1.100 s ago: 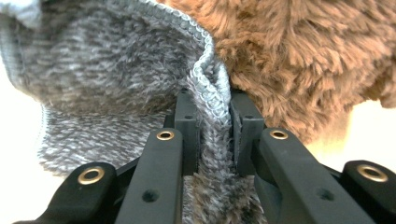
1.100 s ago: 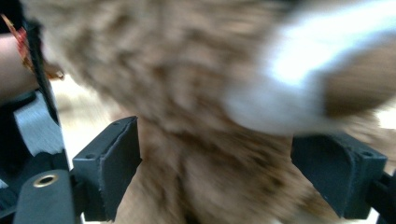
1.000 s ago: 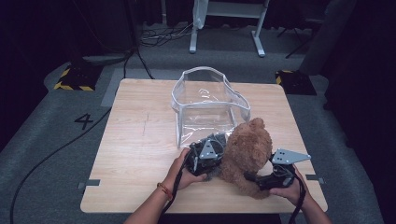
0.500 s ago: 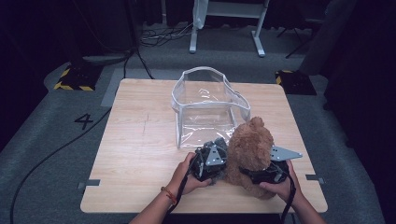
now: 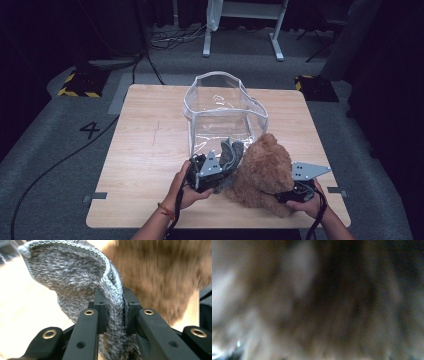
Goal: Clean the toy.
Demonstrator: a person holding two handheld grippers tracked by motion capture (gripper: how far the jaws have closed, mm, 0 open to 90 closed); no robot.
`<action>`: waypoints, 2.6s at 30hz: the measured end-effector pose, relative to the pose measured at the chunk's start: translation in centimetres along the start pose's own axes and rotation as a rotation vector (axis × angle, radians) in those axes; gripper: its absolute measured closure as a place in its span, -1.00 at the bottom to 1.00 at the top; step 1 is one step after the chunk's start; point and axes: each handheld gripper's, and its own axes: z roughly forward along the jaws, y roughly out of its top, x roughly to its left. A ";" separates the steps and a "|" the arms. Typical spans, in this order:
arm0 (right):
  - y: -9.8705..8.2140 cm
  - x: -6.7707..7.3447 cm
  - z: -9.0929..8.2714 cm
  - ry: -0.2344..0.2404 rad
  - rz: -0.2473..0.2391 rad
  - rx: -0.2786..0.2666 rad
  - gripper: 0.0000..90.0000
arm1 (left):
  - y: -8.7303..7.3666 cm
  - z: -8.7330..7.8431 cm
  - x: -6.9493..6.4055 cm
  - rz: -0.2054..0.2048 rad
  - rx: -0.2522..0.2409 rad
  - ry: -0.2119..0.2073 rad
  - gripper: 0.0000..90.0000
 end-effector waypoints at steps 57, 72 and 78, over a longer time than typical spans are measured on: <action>-0.8 1.4 -0.5 -0.081 0.099 0.094 -0.78 | -1.5 6.1 -2.9 0.070 0.229 -0.019 0.72; -1.9 -0.6 -2.7 -0.015 0.037 0.063 0.07 | -2.6 2.8 -3.8 0.069 0.210 -0.099 0.73; -2.2 -1.7 -3.2 -0.033 0.021 0.059 0.07 | 0.6 1.3 -3.7 0.075 0.045 -0.104 0.73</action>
